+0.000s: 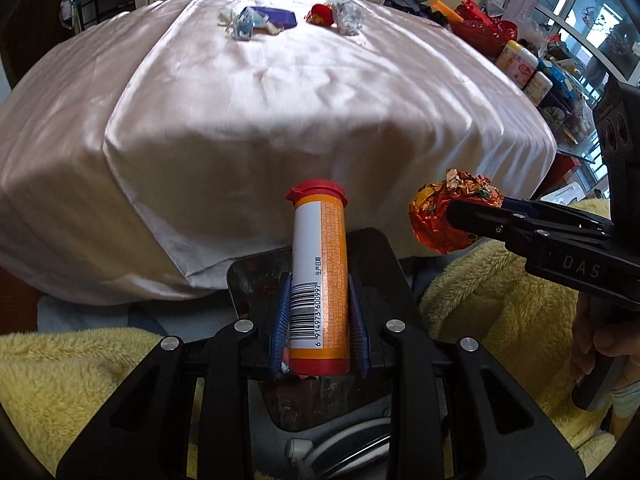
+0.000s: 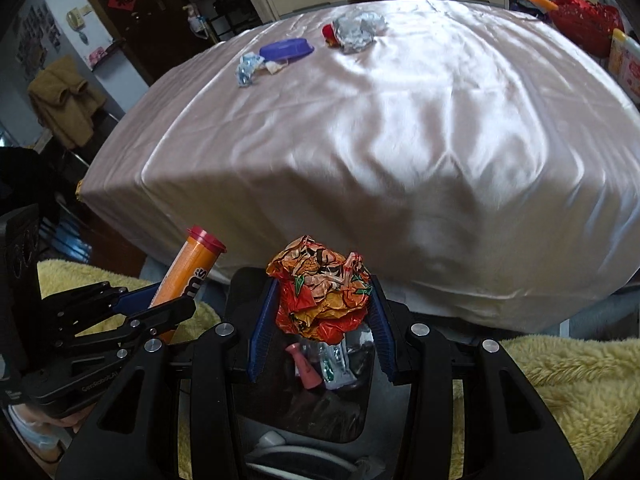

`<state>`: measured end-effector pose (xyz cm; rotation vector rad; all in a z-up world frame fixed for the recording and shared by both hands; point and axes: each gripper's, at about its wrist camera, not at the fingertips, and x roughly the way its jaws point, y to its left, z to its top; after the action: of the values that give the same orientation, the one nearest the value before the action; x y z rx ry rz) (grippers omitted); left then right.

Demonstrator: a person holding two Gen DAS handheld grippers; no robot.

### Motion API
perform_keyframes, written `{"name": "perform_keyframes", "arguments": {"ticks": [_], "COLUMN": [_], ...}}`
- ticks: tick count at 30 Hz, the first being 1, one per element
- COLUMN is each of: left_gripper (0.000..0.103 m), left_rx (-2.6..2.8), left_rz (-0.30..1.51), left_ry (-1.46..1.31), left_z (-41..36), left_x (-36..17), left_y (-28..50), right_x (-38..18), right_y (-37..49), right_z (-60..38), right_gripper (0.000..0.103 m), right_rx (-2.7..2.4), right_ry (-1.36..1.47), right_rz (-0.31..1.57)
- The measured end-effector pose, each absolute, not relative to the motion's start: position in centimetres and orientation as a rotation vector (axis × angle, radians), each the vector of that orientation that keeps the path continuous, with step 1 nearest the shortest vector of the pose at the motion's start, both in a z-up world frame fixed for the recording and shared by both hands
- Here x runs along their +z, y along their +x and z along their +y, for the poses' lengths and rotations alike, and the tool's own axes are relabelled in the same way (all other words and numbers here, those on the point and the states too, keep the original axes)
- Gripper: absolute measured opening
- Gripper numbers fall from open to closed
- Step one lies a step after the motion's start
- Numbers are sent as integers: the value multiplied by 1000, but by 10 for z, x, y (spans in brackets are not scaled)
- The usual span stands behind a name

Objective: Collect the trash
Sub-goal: 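Carry the tube and wrapper down to the grey bin and open both tools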

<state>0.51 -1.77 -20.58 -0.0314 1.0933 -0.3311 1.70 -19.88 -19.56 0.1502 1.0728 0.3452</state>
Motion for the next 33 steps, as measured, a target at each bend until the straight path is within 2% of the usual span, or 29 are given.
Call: {"name": "perform_keyframes", "arguments": {"ticks": [7, 18, 23, 26, 28, 33], "left_gripper": [26, 26, 27, 37, 51, 71], "left_rx": [-335, -330, -328, -317, -303, -278], "left_rz": [1137, 1200, 1211, 1216, 1216, 1215], "left_ry": [-33, 8, 23, 22, 14, -1], "left_z": [-15, -21, -22, -21, -18, -13], "left_x": [-234, -252, -255, -256, -257, -257], "left_y": [-3, -6, -7, -6, -6, -3], "right_x": [-228, -236, -236, -235, -234, -235], "right_y": [13, 18, 17, 16, 16, 19], "right_z": [-184, -180, -180, -182, -186, -197], "right_gripper": [45, 48, 63, 68, 71, 78], "right_rx": [373, 358, 363, 355, 339, 275], "right_ry": [132, 101, 109, 120, 132, 174], "right_rz": [1133, 1147, 1138, 1132, 1123, 1116]}}
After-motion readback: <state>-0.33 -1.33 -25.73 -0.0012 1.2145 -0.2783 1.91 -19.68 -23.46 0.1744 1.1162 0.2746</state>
